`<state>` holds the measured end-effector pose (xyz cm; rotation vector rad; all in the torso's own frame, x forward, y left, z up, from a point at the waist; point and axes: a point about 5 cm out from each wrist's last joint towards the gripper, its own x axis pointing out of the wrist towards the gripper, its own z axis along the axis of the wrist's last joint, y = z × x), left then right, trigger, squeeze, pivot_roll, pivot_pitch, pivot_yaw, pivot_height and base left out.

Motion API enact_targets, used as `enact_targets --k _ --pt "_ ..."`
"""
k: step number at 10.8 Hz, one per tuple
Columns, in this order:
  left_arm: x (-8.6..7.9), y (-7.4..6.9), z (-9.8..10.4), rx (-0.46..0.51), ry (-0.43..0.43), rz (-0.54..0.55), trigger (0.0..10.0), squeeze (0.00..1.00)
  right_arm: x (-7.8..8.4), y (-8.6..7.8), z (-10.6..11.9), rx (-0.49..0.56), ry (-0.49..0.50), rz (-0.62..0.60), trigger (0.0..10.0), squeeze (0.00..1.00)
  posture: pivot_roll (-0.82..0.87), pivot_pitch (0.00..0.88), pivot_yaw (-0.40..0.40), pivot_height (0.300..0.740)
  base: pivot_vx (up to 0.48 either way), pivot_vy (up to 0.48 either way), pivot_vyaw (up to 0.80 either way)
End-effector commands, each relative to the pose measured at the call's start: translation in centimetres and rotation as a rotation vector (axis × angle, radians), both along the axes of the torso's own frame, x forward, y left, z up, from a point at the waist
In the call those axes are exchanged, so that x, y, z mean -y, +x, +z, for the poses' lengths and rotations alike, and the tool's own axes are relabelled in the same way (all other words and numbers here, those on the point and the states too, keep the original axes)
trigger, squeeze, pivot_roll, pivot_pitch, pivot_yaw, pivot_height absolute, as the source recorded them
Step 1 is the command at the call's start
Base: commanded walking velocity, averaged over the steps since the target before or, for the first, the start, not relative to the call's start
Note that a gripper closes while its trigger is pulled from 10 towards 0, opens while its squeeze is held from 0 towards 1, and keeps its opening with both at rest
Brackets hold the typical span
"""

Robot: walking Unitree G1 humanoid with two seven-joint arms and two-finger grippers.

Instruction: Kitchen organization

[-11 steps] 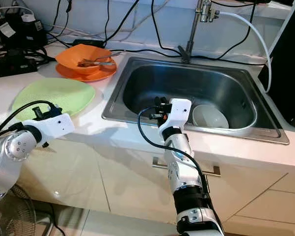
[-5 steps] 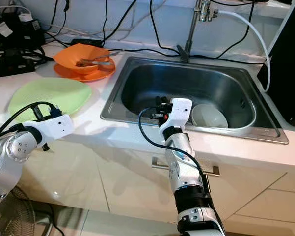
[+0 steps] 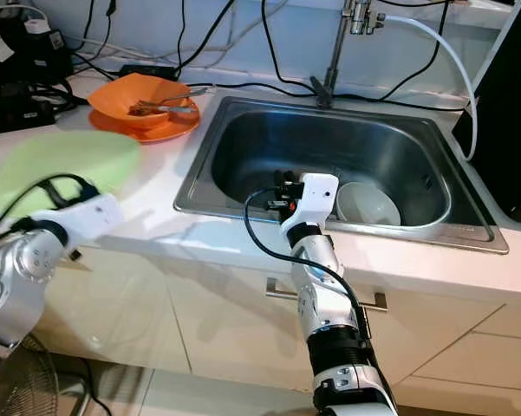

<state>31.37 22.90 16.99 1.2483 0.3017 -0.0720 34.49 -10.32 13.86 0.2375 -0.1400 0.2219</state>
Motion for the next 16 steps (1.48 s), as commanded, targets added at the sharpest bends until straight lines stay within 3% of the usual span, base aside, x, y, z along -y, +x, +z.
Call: enact_targets --k 1,4,5,6,9,11,12,13,14,16 --pt "-0.6 0.1 0.2 0.017 -0.008 0.049 10.0 0.0 -0.1 0.4 0.5 0.005 0.009 0.01 10.0 0.0 0.25 0.015 -0.052 0.74 0.0 0.0 0.0" --pt "-1.2 0.4 1.8 0.14 0.038 0.106 10.0 0.0 -0.2 0.5 0.5 0.003 0.009 0.013 10.0 0.0 0.25 0.012 -0.049 0.74 0.0 0.0 0.0" --pt "-1.1 0.6 3.0 0.238 0.069 0.11 10.0 0.0 -0.2 0.5 0.4 0.003 0.011 0.014 10.0 0.0 0.25 0.009 -0.047 0.74 0.0 0.0 0.0" --pt "-0.6 0.9 4.1 0.326 0.105 0.078 10.0 0.0 -0.3 0.5 0.4 0.003 0.012 0.013 10.0 0.0 0.25 0.002 -0.045 0.74 0.0 0.0 0.0" --pt "1.5 1.3 5.6 0.448 0.113 -0.017 10.0 0.0 -0.4 0.5 0.5 0.006 0.016 0.015 10.0 0.0 0.25 0.0 -0.038 0.74 0.0 0.0 0.0" --pt "4.5 1.4 6.4 0.527 0.119 -0.215 10.0 0.0 -0.4 0.6 0.6 0.012 0.022 0.013 10.0 0.0 0.25 0.0 -0.033 0.74 0.0 0.0 0.0" --pt "6.5 1.5 6.3 0.537 0.088 -0.308 10.0 0.0 -0.3 0.7 0.9 0.019 0.035 0.012 10.0 0.22 0.26 0.0 -0.034 0.74 0.0 0.0 0.0" --pt "8.5 1.6 6.0 0.527 0.07 -0.38 10.0 0.0 -0.1 0.8 1.1 0.027 0.037 0.013 10.0 1.0 0.26 0.0 -0.035 0.74 0.0 0.0 0.0" --pt "10.9 1.6 5.7 0.52 0.028 -0.464 10.0 0.0 0.2 1.1 1.6 0.038 0.05 0.005 10.0 1.0 0.25 0.0 -0.034 0.74 0.0 0.0 0.0" --pt "13.6 1.7 5.3 0.512 -0.011 -0.565 10.0 0.0 0.5 1.3 2.5 0.038 0.113 -0.006 10.0 1.0 0.23 0.0 -0.025 0.74 0.0 0.0 0.0"
